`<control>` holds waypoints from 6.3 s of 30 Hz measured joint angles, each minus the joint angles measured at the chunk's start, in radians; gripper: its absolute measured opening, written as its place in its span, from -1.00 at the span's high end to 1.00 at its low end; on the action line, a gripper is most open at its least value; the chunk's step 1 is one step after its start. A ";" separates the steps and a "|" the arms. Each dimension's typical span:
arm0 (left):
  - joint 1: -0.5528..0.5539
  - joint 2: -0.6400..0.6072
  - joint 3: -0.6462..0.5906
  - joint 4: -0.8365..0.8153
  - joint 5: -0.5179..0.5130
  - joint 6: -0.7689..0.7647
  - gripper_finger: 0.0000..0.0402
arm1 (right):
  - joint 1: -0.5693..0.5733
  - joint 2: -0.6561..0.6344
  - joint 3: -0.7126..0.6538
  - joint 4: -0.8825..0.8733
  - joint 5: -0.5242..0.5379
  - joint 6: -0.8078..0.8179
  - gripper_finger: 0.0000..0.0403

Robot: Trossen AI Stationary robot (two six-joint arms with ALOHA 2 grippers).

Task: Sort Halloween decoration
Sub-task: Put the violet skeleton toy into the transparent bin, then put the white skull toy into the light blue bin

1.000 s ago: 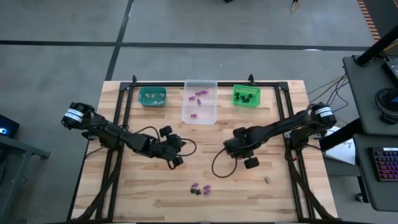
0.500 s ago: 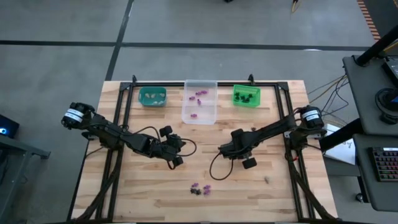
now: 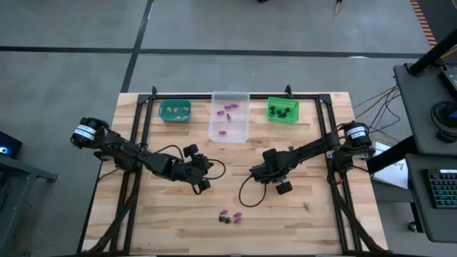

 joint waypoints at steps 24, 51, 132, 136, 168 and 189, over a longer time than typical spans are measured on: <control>-0.139 -0.152 0.000 0.007 -0.183 0.133 1.00 | -0.138 -0.132 0.002 0.290 0.014 -0.121 0.95; -0.179 -0.381 0.000 -0.057 -0.550 0.202 1.00 | -0.704 0.214 0.525 0.215 0.006 0.129 0.95; -0.182 -0.303 0.000 -0.025 -0.234 0.014 1.00 | -0.213 -0.425 -0.200 -0.143 0.046 0.926 0.59; -0.182 -0.291 -0.001 -0.025 -0.235 0.014 1.00 | -0.262 -0.425 -0.241 -0.141 0.084 1.002 0.58; -0.173 -0.093 0.124 -0.032 -0.444 0.225 1.00 | -0.349 -0.389 -0.360 -0.071 0.113 1.070 0.30; -0.173 -0.095 0.121 -0.032 -0.444 0.225 1.00 | -0.349 -0.391 -0.444 0.037 0.113 1.092 0.56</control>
